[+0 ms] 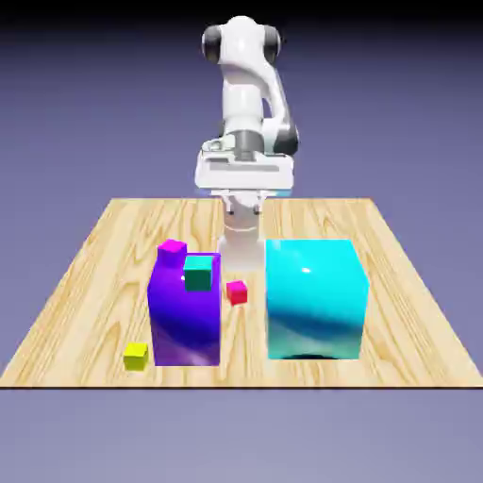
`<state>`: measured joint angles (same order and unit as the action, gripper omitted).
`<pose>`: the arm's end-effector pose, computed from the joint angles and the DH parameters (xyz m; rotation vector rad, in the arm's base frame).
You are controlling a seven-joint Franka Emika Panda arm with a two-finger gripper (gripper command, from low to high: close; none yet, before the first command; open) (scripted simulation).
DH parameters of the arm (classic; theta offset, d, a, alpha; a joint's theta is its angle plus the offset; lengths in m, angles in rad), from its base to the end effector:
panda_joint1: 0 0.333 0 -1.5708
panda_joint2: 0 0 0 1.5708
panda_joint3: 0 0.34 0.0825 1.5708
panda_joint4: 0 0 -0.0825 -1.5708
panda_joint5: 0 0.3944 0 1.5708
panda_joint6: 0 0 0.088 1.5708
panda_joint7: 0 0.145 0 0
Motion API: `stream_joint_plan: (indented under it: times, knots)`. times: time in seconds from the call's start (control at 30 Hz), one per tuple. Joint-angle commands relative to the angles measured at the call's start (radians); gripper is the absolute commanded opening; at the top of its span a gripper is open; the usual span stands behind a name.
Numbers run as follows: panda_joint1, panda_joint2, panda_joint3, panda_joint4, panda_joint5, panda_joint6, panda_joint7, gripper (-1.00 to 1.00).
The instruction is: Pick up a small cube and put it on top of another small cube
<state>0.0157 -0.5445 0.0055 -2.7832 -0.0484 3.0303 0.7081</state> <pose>0.4200 0.0124 0.4477 -2.5515 0.8465 -1.0628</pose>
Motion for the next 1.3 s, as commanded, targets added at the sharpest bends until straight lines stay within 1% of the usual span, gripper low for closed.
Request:
stream_joint_plan:
  times: [0.0, 0.43, 0.9, 0.93, 1.27]
  knots:
    - [0.027, 0.022, -0.027, 0.018, -0.044, -0.006, -0.003, 0.0]
    - [0.372, 0.305, -0.385, 0.253, -0.609, -0.084, -0.046, 0.0]
    - [0.711, 0.611, -0.807, 0.394, -1.218, -0.047, 0.03, 0.0]
    - [0.725, 0.631, -0.831, 0.393, -1.259, -0.032, 0.037, 0.0]
    - [0.791, 0.815, -1.045, 0.145, -1.691, 0.382, 0.026, 0.0]
